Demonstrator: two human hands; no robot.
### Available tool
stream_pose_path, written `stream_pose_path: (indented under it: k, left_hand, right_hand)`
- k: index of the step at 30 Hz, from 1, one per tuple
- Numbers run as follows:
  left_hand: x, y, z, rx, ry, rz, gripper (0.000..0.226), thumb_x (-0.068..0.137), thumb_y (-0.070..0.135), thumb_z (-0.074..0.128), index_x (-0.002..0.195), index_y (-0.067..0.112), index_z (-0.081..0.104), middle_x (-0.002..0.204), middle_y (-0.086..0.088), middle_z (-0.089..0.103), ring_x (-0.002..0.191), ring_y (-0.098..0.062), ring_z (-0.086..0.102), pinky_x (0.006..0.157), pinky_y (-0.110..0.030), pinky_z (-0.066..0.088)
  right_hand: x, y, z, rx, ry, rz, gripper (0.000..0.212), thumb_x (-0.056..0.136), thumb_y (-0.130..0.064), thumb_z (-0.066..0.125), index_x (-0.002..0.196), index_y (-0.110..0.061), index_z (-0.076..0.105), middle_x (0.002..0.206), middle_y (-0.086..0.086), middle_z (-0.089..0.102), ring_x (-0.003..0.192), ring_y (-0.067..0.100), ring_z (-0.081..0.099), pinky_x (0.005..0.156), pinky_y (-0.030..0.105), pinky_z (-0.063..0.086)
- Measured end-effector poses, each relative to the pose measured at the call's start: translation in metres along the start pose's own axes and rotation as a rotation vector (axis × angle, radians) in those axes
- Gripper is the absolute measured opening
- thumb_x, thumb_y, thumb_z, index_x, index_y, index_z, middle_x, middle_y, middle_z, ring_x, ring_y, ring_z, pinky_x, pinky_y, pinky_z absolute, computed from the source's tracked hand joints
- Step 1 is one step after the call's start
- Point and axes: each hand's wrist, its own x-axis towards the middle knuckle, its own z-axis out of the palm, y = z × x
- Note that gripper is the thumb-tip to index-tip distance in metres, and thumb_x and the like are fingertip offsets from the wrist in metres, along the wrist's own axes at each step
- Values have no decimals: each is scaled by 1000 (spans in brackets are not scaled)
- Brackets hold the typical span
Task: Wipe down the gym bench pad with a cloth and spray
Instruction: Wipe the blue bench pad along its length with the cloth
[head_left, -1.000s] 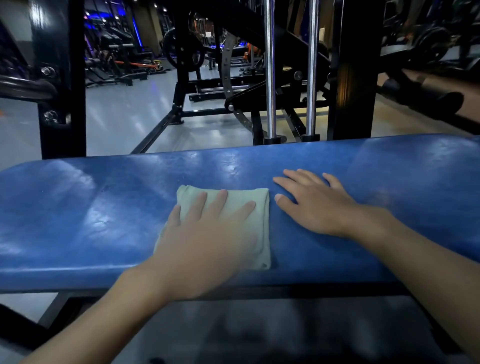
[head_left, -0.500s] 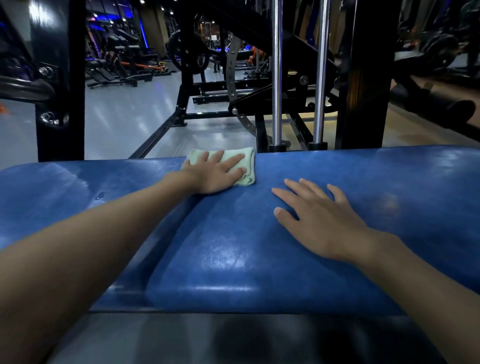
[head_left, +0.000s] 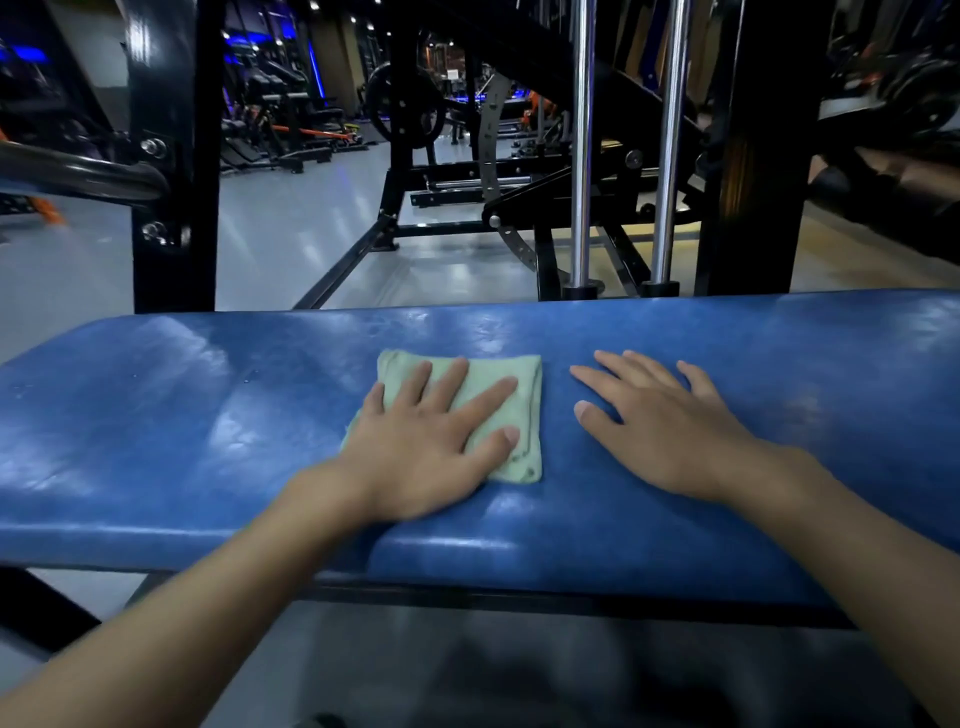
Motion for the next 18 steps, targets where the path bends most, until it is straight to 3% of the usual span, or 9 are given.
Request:
stream_pose_path:
  k: [3, 7, 9, 13, 18]
  left_hand:
    - [-42, 3, 4, 21, 30, 6, 74, 68, 80, -9, 141, 68, -14, 166, 12, -10, 152, -20, -12, 120, -53, 1]
    - [-46, 3, 6, -4, 41, -6, 73, 68, 81, -9, 139, 70, -13, 166, 14, -10, 152, -18, -11, 120, -53, 1]
    - [-26, -2, 4, -16, 39, -18, 73, 69, 83, -4, 141, 70, -9, 166, 15, -7, 153, -18, -8, 120, -54, 2]
    - [39, -23, -5, -25, -10, -60, 58, 91, 77, 16, 145, 66, 1, 167, 12, -5, 153, -20, -7, 119, -58, -1]
    - [127, -49, -18, -25, -18, -111, 58, 92, 74, 17, 147, 63, 3, 167, 9, 0, 153, -25, -2, 118, -61, 1]
  right_hand:
    - [0, -1, -2, 3, -15, 3, 57, 99, -56, 17, 154, -42, 16, 165, -14, 5, 150, 6, -2, 121, 48, -4]
    - [7, -5, -12, 6, 4, 18, 55, 99, -56, 26, 152, -39, 26, 163, -13, 14, 150, 8, 2, 120, 52, -4]
    - [11, -12, -14, 38, 23, -3, 56, 99, -57, 25, 153, -39, 22, 163, -15, 12, 150, 7, 0, 120, 51, -6]
    - [15, -20, 1, -6, -51, -36, 58, 99, -59, 17, 154, -44, 9, 164, -17, -1, 151, 8, -8, 120, 53, -7]
    - [16, -17, 6, -28, -3, -51, 58, 97, -60, 15, 153, -45, 12, 165, -16, 0, 151, 8, -6, 120, 54, -3]
